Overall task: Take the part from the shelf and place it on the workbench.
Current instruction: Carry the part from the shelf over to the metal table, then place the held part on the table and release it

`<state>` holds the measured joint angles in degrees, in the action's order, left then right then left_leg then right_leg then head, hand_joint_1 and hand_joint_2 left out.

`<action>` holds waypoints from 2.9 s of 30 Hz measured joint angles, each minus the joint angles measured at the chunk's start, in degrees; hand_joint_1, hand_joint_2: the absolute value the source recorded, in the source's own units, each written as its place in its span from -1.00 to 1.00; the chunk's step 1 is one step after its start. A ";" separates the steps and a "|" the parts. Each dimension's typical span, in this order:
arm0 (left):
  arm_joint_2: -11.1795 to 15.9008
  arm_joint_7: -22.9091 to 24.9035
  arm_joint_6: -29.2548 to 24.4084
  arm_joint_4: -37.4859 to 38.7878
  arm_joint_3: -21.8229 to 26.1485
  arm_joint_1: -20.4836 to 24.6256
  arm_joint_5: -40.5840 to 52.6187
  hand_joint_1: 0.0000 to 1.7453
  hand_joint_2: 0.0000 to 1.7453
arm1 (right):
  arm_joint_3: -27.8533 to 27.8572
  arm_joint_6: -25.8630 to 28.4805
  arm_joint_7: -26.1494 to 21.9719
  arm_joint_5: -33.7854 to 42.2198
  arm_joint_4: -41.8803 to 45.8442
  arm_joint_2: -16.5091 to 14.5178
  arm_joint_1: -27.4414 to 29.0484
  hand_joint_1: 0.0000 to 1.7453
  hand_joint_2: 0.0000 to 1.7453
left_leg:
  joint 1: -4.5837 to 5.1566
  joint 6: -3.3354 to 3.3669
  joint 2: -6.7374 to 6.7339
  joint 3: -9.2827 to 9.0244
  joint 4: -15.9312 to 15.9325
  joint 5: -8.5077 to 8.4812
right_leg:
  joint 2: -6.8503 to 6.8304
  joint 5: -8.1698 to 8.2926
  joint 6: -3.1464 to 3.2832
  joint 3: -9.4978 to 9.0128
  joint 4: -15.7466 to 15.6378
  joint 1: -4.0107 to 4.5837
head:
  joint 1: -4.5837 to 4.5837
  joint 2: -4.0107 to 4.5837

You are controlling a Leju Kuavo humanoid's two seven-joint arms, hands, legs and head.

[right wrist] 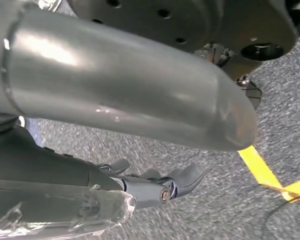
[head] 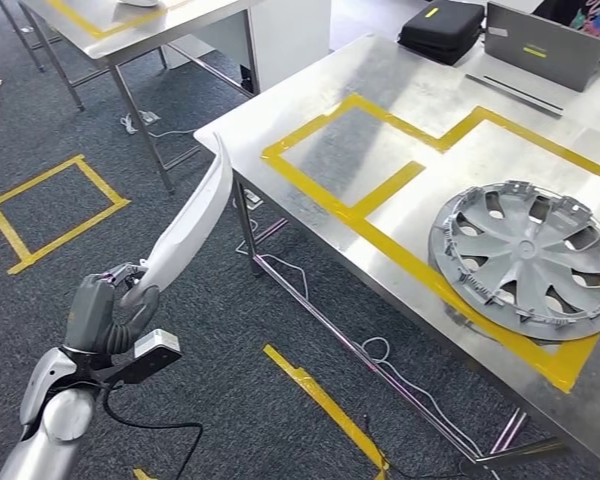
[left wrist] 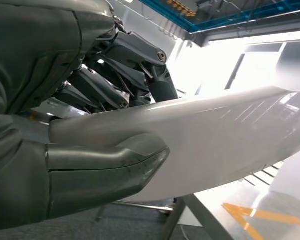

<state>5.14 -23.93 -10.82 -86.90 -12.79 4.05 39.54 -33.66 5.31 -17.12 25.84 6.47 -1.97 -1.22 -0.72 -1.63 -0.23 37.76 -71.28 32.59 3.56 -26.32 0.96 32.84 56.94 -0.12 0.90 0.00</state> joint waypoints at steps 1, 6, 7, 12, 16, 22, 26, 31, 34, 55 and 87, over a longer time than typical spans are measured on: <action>0.02 0.08 0.01 0.14 -0.08 0.28 0.03 1.00 1.00 | -0.08 -0.03 0.01 -0.01 0.04 0.00 0.03 -1.00 -1.00 | -0.18 -0.05 0.72 -1.58 3.63 -2.38 | 0.75 -0.04 -0.14 0.03 0.16 -0.07 | -0.01 0.00; 0.03 1.48 -0.01 0.85 -0.86 1.67 1.11 1.00 1.00 | -0.56 -0.16 0.10 -0.16 0.17 0.01 -0.04 -1.00 -1.00 | -0.53 0.89 3.63 -5.40 13.03 -4.82 | 3.82 0.25 -1.92 1.81 1.01 -0.32 | 0.08 0.00; -0.02 2.10 -0.07 1.01 -1.07 1.98 1.35 1.00 1.00 | -0.66 -0.20 0.19 -0.22 0.18 0.03 0.09 -1.00 -1.00 | -0.50 1.30 3.05 -5.35 13.19 -5.00 | 3.47 0.24 -2.25 2.15 1.06 -0.38 | 0.07 0.00; -0.34 5.27 -0.74 1.53 -1.27 2.75 1.75 1.00 1.00 | -1.32 -0.69 0.48 -0.58 0.46 0.09 -0.09 -1.00 -1.00 | -0.17 2.55 -0.06 -5.27 13.60 -5.28 | -2.96 -6.47 -3.16 8.67 14.21 -0.31 | 0.89 0.00; -0.90 6.83 -1.07 2.13 -1.24 3.20 1.43 1.00 1.00 | -1.87 -1.28 0.42 -0.86 0.63 0.10 -0.02 -1.00 -1.00 | -0.01 2.52 -1.37 -5.33 13.58 -5.19 | -3.38 -3.39 -2.99 6.39 11.22 -0.40 | 0.92 0.00; -1.81 8.15 -1.91 2.40 -0.96 4.13 1.19 1.00 1.00 | -2.34 -1.44 0.34 -0.88 0.67 0.14 -0.15 -1.00 -1.00 | 0.11 0.98 -1.61 -5.26 13.49 -5.07 | -3.90 -1.08 -1.58 0.34 0.69 0.11 | 0.85 0.00; -2.02 8.65 -2.46 2.64 -0.84 4.56 1.32 1.00 1.00 | -2.44 -1.51 0.33 -0.91 0.79 0.06 -0.25 -1.00 -1.00 | -0.10 0.04 -0.50 -1.65 5.52 -0.76 | -3.60 -0.92 -0.36 -0.54 -0.08 -0.25 | 0.56 0.00; -2.10 8.62 -3.51 3.10 -0.61 4.35 1.42 1.00 1.00 | -2.71 -1.57 0.35 -0.87 0.84 0.02 -0.32 -1.00 -1.00 | -0.21 -0.04 -0.29 1.30 1.98 -2.87 | -2.59 -1.71 -0.29 -1.40 0.07 -0.18 | 0.53 0.00; -2.31 8.25 -4.60 3.14 -0.30 4.46 1.34 1.00 1.00 | -2.83 -1.61 0.34 -0.86 0.94 -0.06 -0.39 -1.00 -1.00 | -0.08 0.68 -0.07 -3.28 11.77 -6.63 | -2.06 -2.48 -1.11 -1.87 0.32 0.00 | 0.58 0.00; -3.57 6.75 -6.91 3.32 0.58 4.76 0.59 1.00 1.00 | -3.32 -1.18 0.33 -0.85 1.05 -0.07 0.13 -1.00 -1.00 | 0.08 0.48 -0.11 -6.52 8.66 -2.13 | -3.55 -0.64 -0.17 0.99 1.09 0.02 | 0.62 0.00; -3.61 5.57 -7.35 4.13 0.71 4.86 1.18 1.00 1.00 | -3.92 -1.33 0.50 -1.08 1.05 -0.13 0.16 -1.00 -1.00 | 0.20 0.58 0.36 -4.36 4.33 1.20 | -2.76 -0.95 -0.05 0.33 0.70 0.06 | 0.67 0.00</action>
<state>1.53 -18.36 -18.17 -82.77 -12.08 8.91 40.71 -37.58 3.98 -16.62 24.76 7.52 -2.10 -1.06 -0.52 -1.06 0.13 33.39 -66.95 33.80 0.80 -27.27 0.91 33.17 57.64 -0.06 1.57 0.00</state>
